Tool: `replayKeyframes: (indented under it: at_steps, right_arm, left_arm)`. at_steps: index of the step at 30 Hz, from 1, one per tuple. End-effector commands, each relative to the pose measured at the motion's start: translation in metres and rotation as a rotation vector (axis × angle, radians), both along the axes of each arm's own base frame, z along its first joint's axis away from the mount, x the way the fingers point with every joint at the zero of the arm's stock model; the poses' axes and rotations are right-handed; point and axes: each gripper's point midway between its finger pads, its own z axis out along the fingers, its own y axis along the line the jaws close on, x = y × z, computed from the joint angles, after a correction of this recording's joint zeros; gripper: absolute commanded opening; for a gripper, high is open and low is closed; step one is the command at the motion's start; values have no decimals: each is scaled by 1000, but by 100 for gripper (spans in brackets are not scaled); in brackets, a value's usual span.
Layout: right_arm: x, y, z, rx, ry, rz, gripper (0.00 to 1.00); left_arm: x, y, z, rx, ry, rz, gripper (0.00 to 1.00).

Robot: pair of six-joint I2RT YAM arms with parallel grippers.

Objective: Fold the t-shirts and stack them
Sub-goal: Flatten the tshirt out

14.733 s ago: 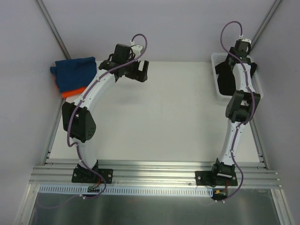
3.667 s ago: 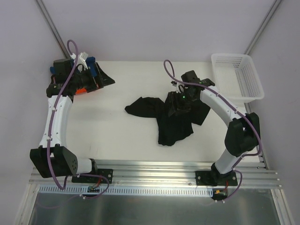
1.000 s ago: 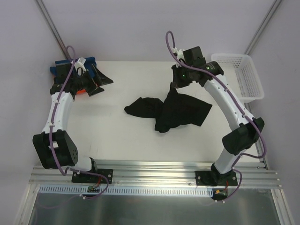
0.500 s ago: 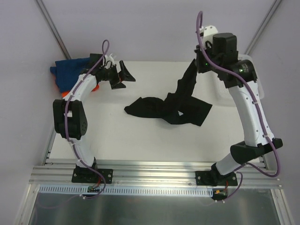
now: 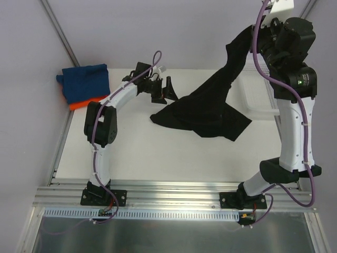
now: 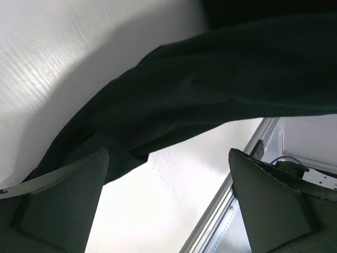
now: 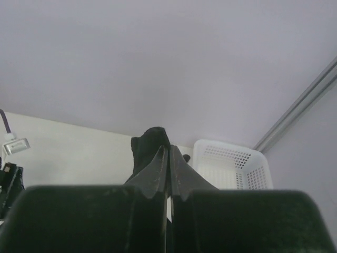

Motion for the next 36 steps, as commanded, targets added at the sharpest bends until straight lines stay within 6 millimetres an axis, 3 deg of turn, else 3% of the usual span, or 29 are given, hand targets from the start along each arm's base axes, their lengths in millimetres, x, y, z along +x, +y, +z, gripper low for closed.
replayKeyframes:
  at_steps: [1, 4, 8, 11, 13, 16, 19, 24, 31, 36]
  right_arm:
    - [-18, -7, 52, 55, -170, -12, 1]
    - [-30, 1, 64, 77, -204, 45, 0]
    - [-40, 14, 75, 63, -236, 108, 1]
    - [-31, 19, 74, 71, -242, 114, 1]
    - [-23, 24, 81, 79, -273, 126, 1]
    - [-17, 29, 98, 85, -337, 135, 1]
    - [-18, 35, 123, 72, -449, 142, 1]
    - [-26, 39, 124, 89, -449, 151, 0]
    - [-47, 30, 157, 86, -568, 115, 0]
    - [-65, 16, 193, 59, -713, 60, 1]
  left_arm:
    - [9, -12, -8, 8, -38, -38, 99]
    - [23, -18, -6, 13, -78, -40, 99]
    - [46, -22, 15, 8, -165, -21, 99]
    - [43, -19, 24, 1, -173, -17, 99]
    - [38, -13, 36, -5, -183, -11, 99]
    - [31, -2, 38, -11, -162, -1, 99]
    - [33, 12, 35, 10, -156, 27, 99]
    - [42, 21, 31, 21, -167, 42, 99]
    - [56, 13, -10, 45, -128, 23, 99]
    - [40, -5, -25, 58, -103, -24, 99]
